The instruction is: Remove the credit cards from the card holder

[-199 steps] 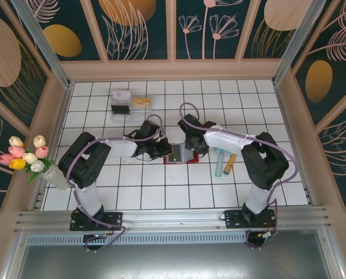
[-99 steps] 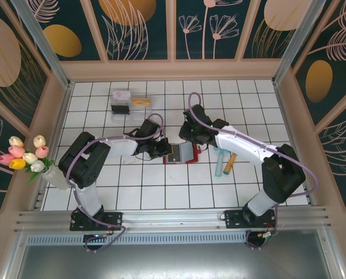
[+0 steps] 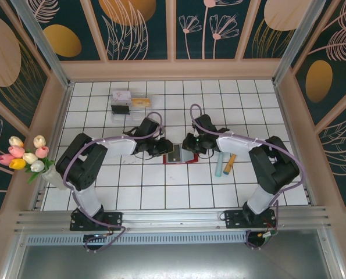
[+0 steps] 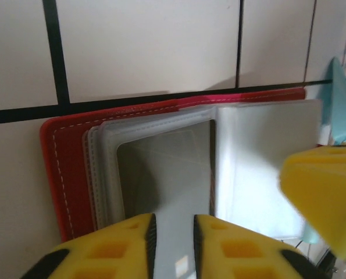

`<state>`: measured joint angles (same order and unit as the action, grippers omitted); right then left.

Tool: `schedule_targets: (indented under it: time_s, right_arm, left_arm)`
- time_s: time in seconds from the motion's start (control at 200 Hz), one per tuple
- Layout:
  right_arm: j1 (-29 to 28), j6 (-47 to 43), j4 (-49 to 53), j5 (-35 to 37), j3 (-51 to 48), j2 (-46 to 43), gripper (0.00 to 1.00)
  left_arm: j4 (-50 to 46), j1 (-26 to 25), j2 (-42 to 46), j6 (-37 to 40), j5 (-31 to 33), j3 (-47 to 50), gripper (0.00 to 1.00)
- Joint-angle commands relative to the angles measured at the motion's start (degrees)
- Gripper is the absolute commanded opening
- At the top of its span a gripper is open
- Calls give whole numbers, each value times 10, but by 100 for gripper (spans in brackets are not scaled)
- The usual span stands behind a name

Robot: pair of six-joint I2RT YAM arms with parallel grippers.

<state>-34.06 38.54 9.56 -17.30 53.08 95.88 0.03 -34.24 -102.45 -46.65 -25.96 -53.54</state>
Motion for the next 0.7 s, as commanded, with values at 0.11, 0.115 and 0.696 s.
schedule_targets:
  time_s: [0.11, 0.115, 0.696]
  right_arm:
    - [2, -27, -26, -36, 7, -8, 21]
    - [2, -27, -26, -36, 7, -8, 21]
    - [3, -7, -46, -70, -1, 28, 21]
  left_arm:
    - [-35, 1, 39, 24, 63, -18, 59]
    - [-37, 1, 39, 25, 64, -18, 60]
    - [-2, 1, 84, 29, 56, 2, 96]
